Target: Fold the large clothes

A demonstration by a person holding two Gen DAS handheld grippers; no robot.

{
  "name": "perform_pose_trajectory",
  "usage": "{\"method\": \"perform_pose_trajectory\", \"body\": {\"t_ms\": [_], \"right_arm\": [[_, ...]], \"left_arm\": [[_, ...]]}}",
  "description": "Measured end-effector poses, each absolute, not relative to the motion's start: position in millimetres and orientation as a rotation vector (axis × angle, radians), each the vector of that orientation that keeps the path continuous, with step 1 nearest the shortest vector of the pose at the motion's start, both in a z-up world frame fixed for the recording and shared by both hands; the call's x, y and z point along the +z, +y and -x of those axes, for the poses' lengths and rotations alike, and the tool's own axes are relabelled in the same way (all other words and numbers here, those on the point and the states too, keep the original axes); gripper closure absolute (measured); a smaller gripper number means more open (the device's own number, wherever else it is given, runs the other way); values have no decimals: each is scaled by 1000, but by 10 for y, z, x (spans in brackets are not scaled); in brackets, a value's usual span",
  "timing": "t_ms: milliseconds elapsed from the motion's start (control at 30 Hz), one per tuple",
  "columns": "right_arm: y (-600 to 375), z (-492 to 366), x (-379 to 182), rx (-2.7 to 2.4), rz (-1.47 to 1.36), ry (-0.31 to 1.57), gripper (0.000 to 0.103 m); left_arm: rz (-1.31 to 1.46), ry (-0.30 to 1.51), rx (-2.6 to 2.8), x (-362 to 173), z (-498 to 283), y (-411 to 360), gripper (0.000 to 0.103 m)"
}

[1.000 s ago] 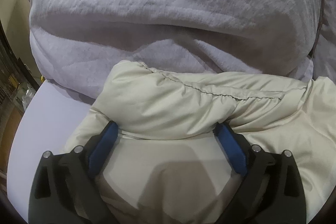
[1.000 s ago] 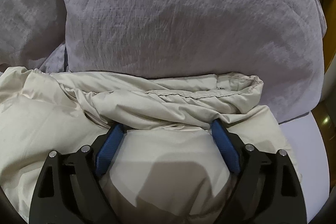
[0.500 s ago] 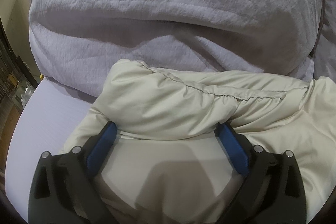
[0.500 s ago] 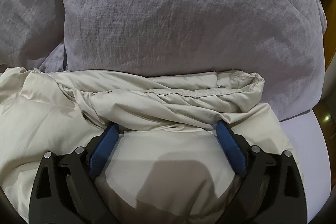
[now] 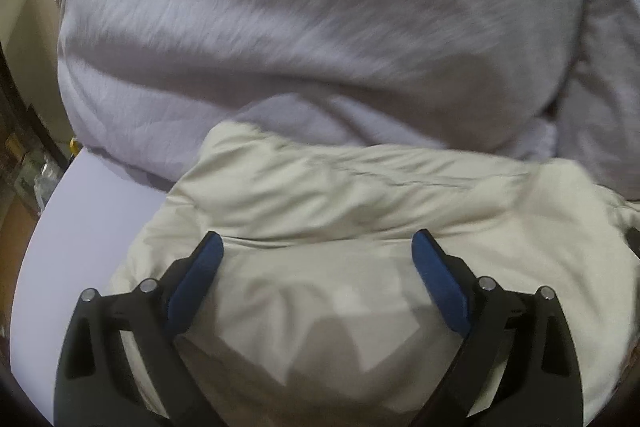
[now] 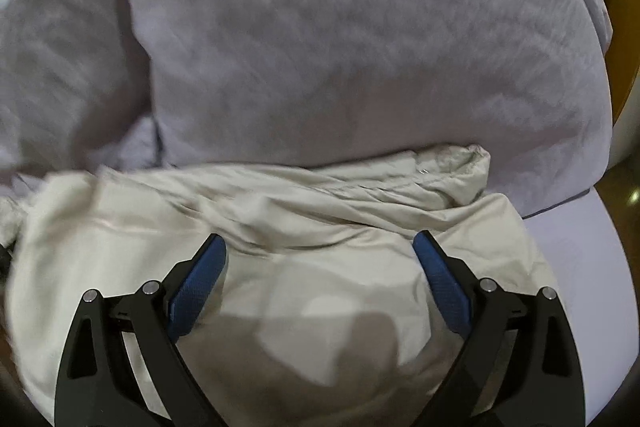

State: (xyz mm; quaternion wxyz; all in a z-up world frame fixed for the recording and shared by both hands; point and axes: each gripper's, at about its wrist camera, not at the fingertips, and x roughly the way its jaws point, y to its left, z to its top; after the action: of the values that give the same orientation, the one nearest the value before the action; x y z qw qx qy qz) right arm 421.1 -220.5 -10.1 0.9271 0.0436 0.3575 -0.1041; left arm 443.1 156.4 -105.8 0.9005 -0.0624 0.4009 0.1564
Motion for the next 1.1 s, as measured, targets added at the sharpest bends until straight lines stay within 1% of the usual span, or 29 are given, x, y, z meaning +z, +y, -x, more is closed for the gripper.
{"method": "perform_pose_trajectory", "body": {"t_ms": [133, 267, 433, 600, 967, 1100], "right_arm": [[-1951, -4168, 50, -139, -87, 699, 7], [-1718, -4215, 70, -86, -60, 702, 7], [-1605, -4320, -124, -91, -20, 736, 7], [-1673, -4405, -370, -103, -38, 785, 7], [-1631, -4473, -483, -123, -18, 770, 4], [-1543, -4564, -629, -127, -12, 774, 3]], "left_arm": [[110, 797, 245, -893, -4394, 1263, 7], [91, 797, 185, -866, -4461, 1022, 7], [91, 816, 194, -939, -4574, 814, 7], [136, 859, 212, -1154, -4659, 900, 6], [123, 857, 226, -1326, -4759, 856, 6], [118, 860, 230, -1449, -4814, 854, 6]]}}
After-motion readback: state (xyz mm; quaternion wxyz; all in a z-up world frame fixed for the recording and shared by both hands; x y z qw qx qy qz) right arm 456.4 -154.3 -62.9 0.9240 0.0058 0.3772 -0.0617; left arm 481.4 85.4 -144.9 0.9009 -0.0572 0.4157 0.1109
